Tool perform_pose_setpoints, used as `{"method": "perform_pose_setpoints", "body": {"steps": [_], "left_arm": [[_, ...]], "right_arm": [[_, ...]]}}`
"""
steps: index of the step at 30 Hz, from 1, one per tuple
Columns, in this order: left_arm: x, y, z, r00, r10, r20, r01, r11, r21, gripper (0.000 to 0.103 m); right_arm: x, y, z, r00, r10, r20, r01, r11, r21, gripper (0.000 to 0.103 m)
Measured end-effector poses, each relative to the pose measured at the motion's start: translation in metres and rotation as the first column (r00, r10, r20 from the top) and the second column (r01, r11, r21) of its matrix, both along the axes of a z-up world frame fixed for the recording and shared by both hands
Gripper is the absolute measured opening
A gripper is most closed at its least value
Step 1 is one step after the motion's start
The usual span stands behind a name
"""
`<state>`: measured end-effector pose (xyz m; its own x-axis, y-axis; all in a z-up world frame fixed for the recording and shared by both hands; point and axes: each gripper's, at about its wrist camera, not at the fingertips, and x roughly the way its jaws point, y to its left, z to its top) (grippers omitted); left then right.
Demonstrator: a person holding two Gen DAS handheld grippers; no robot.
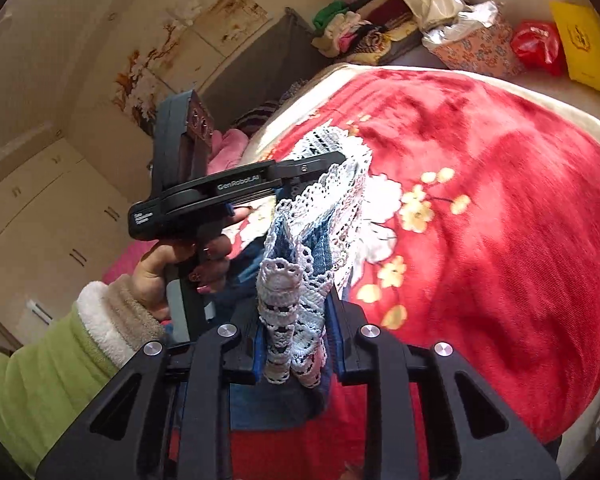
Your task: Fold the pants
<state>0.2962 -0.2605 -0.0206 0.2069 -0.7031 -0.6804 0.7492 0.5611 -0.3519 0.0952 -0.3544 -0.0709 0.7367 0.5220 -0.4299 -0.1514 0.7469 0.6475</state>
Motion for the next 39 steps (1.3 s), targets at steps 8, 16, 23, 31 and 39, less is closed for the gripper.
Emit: {"method": "perform_pose_setpoints", "body": {"steps": [8,16,23,31,39], "left_arm": [[-0.028,0.083,0.023,0.997,0.074,0.011,-0.072,0.991,-0.116,0.018],[-0.032,0.167,-0.014,0.952,0.273,-0.135,-0.293,0.944,-0.151,0.036],[-0.046,0.225,-0.018,0.884,0.356,-0.302,-0.441,0.849,-0.290,0.072],[-0.057,0.219,-0.030,0.853,0.392,-0.344,-0.473,0.860,-0.194,0.080],[-0.055,0.237,-0.023,0.844,0.383,-0.375,-0.498,0.819,-0.285,0.014]], "right_arm": [[-0.006,0.074,0.032,0.979,0.187,0.084,-0.177,0.977,-0.121,0.023],[0.005,0.157,0.008,0.943,0.332,0.000,-0.320,0.909,-0.267,0.023],[-0.001,0.193,-0.015,0.924,0.380,-0.049,-0.369,0.847,-0.382,0.023],[-0.014,0.219,-0.026,0.902,0.428,-0.061,-0.401,0.775,-0.488,0.026],[-0.024,0.193,-0.010,0.880,0.474,-0.021,-0.451,0.822,-0.346,0.057]]}}
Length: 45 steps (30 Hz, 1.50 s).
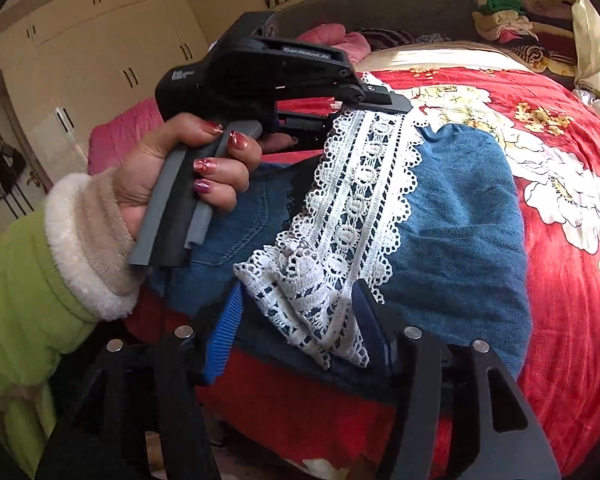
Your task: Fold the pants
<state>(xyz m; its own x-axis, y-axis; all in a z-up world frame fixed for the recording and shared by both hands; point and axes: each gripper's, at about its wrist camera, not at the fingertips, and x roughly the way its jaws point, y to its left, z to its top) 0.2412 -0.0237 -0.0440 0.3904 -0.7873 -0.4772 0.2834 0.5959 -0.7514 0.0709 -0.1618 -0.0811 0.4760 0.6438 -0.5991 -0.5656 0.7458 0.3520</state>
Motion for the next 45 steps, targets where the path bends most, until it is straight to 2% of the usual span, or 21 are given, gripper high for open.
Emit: {"method": "perform_pose_setpoints", "body": {"steps": [2,4,6,9,12,16,20,21,22,23,24,27,30,33,36,38,39,40,41,45], "left_arm": [[-0.001,0.009,0.003,0.999,0.029,0.025,-0.030,0.999,0.024,0.014],[0.001,0.017,-0.006,0.998,0.057,-0.001,-0.057,0.997,0.053,0.014],[0.000,0.023,-0.014,0.997,0.069,-0.021,-0.067,0.996,0.056,0.014],[-0.004,0.021,-0.016,0.998,0.061,-0.012,-0.061,0.997,0.050,0.014],[-0.007,0.016,-0.011,0.999,0.048,0.011,-0.048,0.999,0.025,0.014],[-0.010,0.013,-0.005,0.998,0.056,0.041,-0.057,0.998,0.038,0.014],[-0.014,0.022,-0.011,0.995,0.088,0.044,-0.089,0.995,0.040,0.014],[-0.014,0.022,-0.012,0.995,0.090,0.042,-0.091,0.995,0.029,0.014],[-0.014,0.022,-0.013,0.995,0.091,0.042,-0.093,0.995,0.025,0.014],[-0.015,0.021,-0.013,0.995,0.093,0.046,-0.094,0.995,0.023,0.014],[-0.015,0.019,-0.012,0.994,0.093,0.051,-0.095,0.995,0.024,0.014],[-0.014,0.019,-0.010,0.992,0.109,0.068,-0.113,0.992,0.049,0.014],[-0.012,0.021,-0.017,0.988,0.146,0.053,-0.151,0.982,0.112,0.014],[-0.010,0.022,-0.028,0.987,0.160,0.029,-0.163,0.975,0.150,0.014],[-0.011,0.022,-0.025,0.986,0.166,0.031,-0.169,0.973,0.155,0.017],[-0.014,0.023,-0.018,0.985,0.168,0.045,-0.173,0.973,0.151,0.025],[-0.016,0.024,-0.014,0.984,0.169,0.058,-0.176,0.972,0.155,0.032],[-0.017,0.026,-0.009,0.982,0.175,0.070,-0.184,0.969,0.165,0.036],[-0.020,0.027,-0.006,0.981,0.180,0.076,-0.190,0.966,0.172,0.041],[-0.031,0.033,0.007,0.977,0.192,0.096,-0.205,0.966,0.159,0.047]], "right_arm": [[0.000,-0.019,0.009,1.000,-0.031,0.000,0.031,0.997,0.073,0.059],[0.006,-0.042,0.015,0.996,-0.086,-0.021,0.088,0.987,0.137,0.065],[0.016,-0.063,0.020,0.987,-0.159,-0.033,0.162,0.973,0.161,0.067],[0.044,-0.083,0.018,0.961,-0.264,-0.076,0.272,0.954,0.123,0.070],[0.082,-0.091,0.011,0.945,-0.295,-0.143,0.308,0.948,0.084,0.070],[0.132,-0.091,0.004,0.939,-0.274,-0.209,0.299,0.949,0.103,0.070],[0.176,-0.084,-0.014,0.912,-0.257,-0.320,0.296,0.952,0.079,0.068],[0.185,-0.082,-0.020,0.904,-0.255,-0.343,0.295,0.953,0.069,0.061],[0.191,-0.079,-0.023,0.904,-0.240,-0.355,0.281,0.957,0.068,0.036],[0.196,-0.077,-0.024,0.905,-0.221,-0.363,0.265,0.961,0.078,0.022],[0.200,-0.077,-0.023,0.904,-0.199,-0.378,0.255,0.962,0.102,0.015],[0.205,-0.079,-0.012,0.918,-0.206,-0.339,0.257,0.960,0.114,0.013],[0.206,-0.069,-0.014,0.930,-0.218,-0.298,0.242,0.969,0.047,0.013],[0.208,-0.060,-0.022,0.936,-0.223,-0.271,0.227,0.974,-0.019,0.014],[0.208,-0.065,-0.024,0.931,-0.224,-0.288,0.237,0.971,0.011,0.019],[0.202,-0.071,-0.016,0.931,-0.231,-0.282,0.249,0.968,0.030,0.029],[0.197,-0.075,-0.010,0.934,-0.237,-0.266,0.254,0.967,0.032,0.043],[0.192,-0.077,-0.004,0.939,-0.237,-0.248,0.254,0.966,0.039,0.052],[0.185,-0.080,0.002,0.943,-0.241,-0.229,0.258,0.965,0.045,0.053],[0.159,-0.089,0.020,0.955,-0.233,-0.184,0.248,0.966,0.066,0.058]]}}
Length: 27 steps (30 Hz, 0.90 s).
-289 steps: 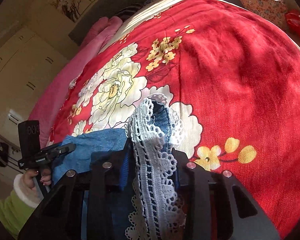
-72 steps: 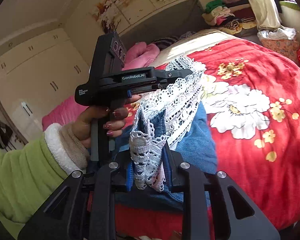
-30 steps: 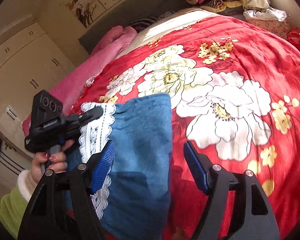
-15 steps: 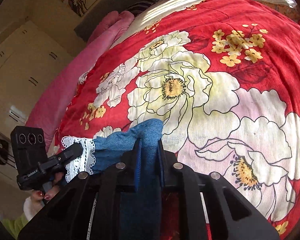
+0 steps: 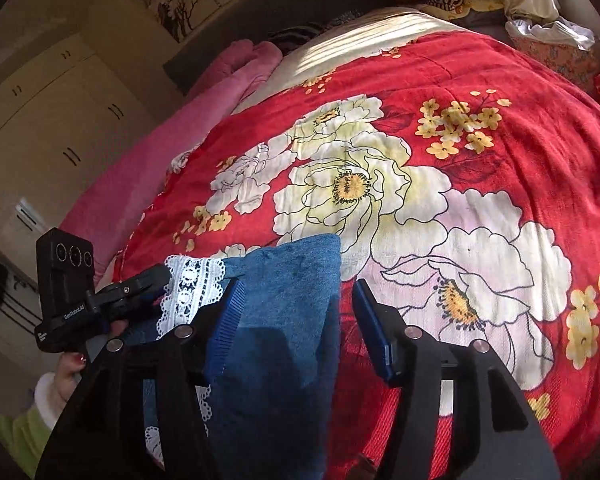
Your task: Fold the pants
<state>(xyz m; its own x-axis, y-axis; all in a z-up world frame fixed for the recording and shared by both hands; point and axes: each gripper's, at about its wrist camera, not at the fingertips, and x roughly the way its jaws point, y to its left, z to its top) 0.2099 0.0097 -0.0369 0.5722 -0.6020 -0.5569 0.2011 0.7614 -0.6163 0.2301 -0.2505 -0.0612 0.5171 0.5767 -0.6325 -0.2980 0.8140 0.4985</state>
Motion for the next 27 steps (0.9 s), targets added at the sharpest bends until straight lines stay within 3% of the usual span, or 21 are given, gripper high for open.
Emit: {"method": "perform_pose_setpoints", "body": {"steps": [7,13,21,27], "left_arm": [[-0.042,-0.005,0.008,1.000,-0.015,-0.007,0.015,1.000,-0.003,0.055],[-0.081,-0.015,0.005,0.998,-0.044,-0.052,0.043,0.999,-0.018,0.058],[-0.109,-0.033,-0.009,0.985,-0.073,-0.155,0.070,0.997,-0.021,0.060],[-0.114,-0.037,-0.027,0.971,-0.027,-0.239,0.024,1.000,-0.018,0.060]], "right_arm": [[-0.047,-0.003,0.015,0.997,0.016,0.075,-0.015,1.000,-0.024,0.067],[-0.077,-0.009,0.014,0.996,0.005,0.084,-0.005,1.000,0.001,0.072],[-0.111,-0.016,0.003,0.999,0.006,0.053,-0.007,1.000,0.011,0.073],[-0.125,-0.020,-0.011,1.000,0.012,0.000,-0.012,0.999,0.041,0.073]]}}
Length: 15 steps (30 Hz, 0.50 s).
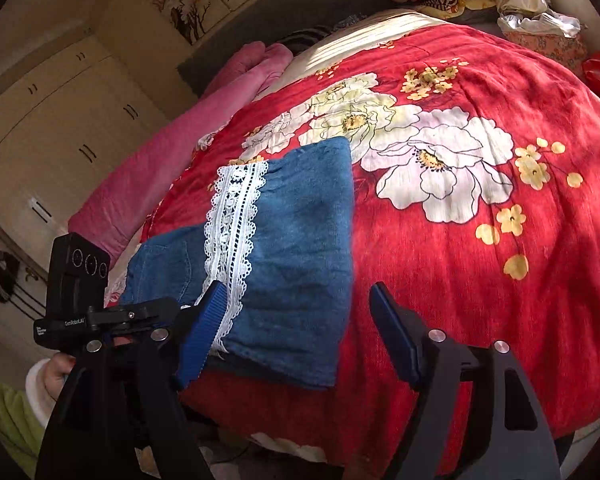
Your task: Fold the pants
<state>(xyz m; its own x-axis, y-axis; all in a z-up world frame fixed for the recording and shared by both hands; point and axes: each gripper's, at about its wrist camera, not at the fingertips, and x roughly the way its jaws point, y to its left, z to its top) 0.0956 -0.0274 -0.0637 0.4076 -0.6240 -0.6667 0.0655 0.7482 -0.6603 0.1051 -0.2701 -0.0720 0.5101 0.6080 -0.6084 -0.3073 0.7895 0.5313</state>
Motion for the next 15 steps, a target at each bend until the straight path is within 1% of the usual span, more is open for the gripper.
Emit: {"method": "perform_pose_setpoints", "body": {"steps": [2,6,8,9,10,11,12,13,14,15], "left_arm": [[-0.001,0.000,-0.003,1.000,0.020,-0.016,-0.019,1.000,0.013,0.060],[-0.005,-0.001,-0.010,0.998,0.035,-0.059,-0.035,0.999,-0.006,0.059],[-0.005,-0.003,-0.011,0.997,0.044,-0.070,-0.045,0.999,-0.002,0.059],[-0.007,-0.004,-0.011,0.996,0.046,-0.071,-0.046,0.999,-0.004,0.057],[-0.008,-0.005,-0.011,0.996,0.042,-0.074,-0.043,0.999,-0.011,0.051],[-0.008,-0.006,-0.012,0.996,0.042,-0.081,-0.043,0.999,-0.009,0.040],[-0.008,-0.007,-0.014,0.996,0.038,-0.084,-0.039,0.999,-0.010,0.032],[-0.008,-0.007,-0.015,0.996,0.034,-0.083,-0.034,0.999,-0.008,0.030],[-0.009,-0.006,-0.016,0.996,0.038,-0.081,-0.039,0.999,-0.005,0.026],[-0.009,-0.005,-0.016,0.996,0.043,-0.083,-0.044,0.999,-0.012,0.023]], "right_arm": [[-0.003,0.000,-0.006,1.000,0.000,-0.018,0.000,1.000,0.006,0.073],[-0.006,0.004,-0.016,0.999,0.013,-0.051,-0.013,1.000,0.003,0.073],[-0.006,0.007,-0.020,0.998,0.028,-0.064,-0.028,1.000,0.009,0.073],[-0.006,0.008,-0.022,0.997,0.032,-0.071,-0.031,1.000,0.003,0.073],[-0.006,0.011,-0.023,0.996,0.038,-0.077,-0.039,0.999,-0.004,0.073],[-0.006,0.012,-0.024,0.996,0.045,-0.079,-0.045,0.999,-0.007,0.073],[-0.006,0.013,-0.025,0.996,0.048,-0.080,-0.049,0.999,-0.006,0.073],[-0.006,0.014,-0.025,0.995,0.055,-0.083,-0.055,0.998,-0.001,0.072],[-0.006,0.016,-0.026,0.994,0.065,-0.086,-0.065,0.998,0.002,0.072],[-0.005,0.017,-0.027,0.993,0.077,-0.091,-0.077,0.997,0.003,0.067]]}}
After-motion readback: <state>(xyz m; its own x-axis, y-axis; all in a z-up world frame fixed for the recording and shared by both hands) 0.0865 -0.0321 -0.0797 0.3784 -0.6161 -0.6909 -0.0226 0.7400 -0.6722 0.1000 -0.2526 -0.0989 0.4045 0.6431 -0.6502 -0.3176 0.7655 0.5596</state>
